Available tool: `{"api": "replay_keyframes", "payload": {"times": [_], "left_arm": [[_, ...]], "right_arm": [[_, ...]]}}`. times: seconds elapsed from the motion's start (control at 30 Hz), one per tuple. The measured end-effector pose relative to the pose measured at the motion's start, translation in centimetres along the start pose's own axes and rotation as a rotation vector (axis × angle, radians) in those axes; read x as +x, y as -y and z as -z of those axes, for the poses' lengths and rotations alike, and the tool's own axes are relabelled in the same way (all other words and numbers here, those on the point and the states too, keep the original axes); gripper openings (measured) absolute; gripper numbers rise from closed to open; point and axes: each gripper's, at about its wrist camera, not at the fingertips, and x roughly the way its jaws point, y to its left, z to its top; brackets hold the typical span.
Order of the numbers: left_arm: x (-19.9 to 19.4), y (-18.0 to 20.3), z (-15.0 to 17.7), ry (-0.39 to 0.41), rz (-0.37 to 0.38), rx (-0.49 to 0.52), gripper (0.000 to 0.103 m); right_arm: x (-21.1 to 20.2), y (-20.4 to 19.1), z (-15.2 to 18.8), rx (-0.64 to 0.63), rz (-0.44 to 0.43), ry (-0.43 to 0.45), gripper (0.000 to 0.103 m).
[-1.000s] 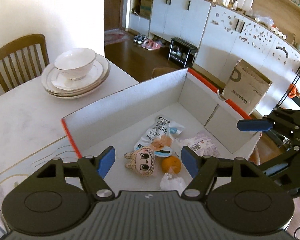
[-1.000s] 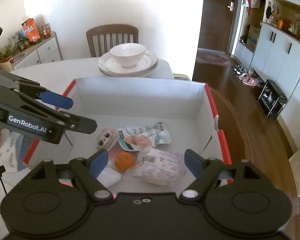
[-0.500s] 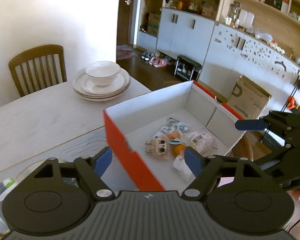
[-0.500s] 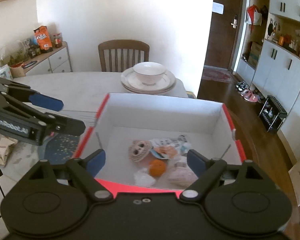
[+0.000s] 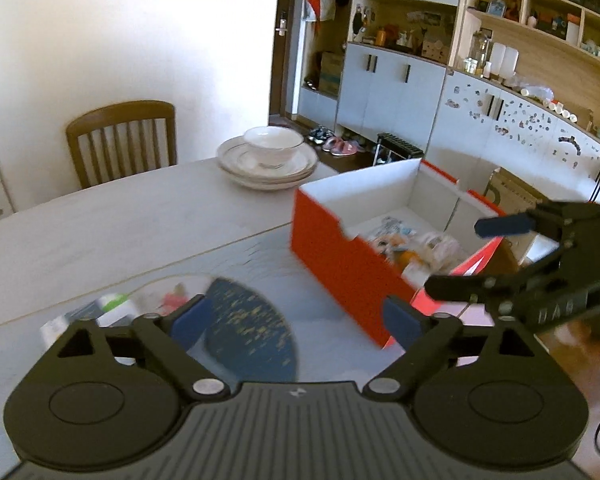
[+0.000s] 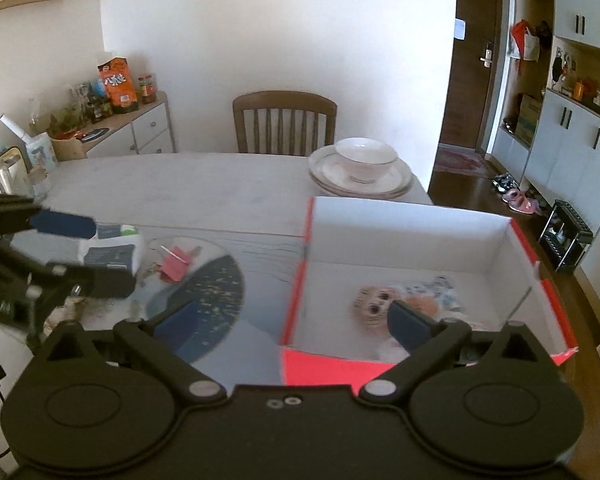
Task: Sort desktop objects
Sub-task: 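Lift both tools out of the box and move back over the table, then grasp the small blue bottle with the left tool while the right tool grasps the pink binder clip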
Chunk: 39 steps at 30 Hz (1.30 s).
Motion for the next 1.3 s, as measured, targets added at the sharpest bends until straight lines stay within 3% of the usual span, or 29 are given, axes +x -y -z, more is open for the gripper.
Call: {"api": "replay_keyframes", "payload": {"times": [0.63, 1.03, 1.3], "left_arm": [[-3.7, -9.7, 9.7, -0.029, -0.096, -0.033, 0.103], [-2.5, -12.5, 14.6, -0.103, -0.165, -0.02, 0.103], [-2.1, -13.1, 16.1, -0.116, -0.194, -0.027, 0.103]], "right_arm": [[5.2, -11.4, -1.4, -0.017, -0.026, 0.003, 0.102], [12.0, -13.9, -1.5, -0.05, 0.006, -0.035, 0.102], [15.7, -14.2, -1.1, -0.05, 0.008, -0.065, 0.102]]}}
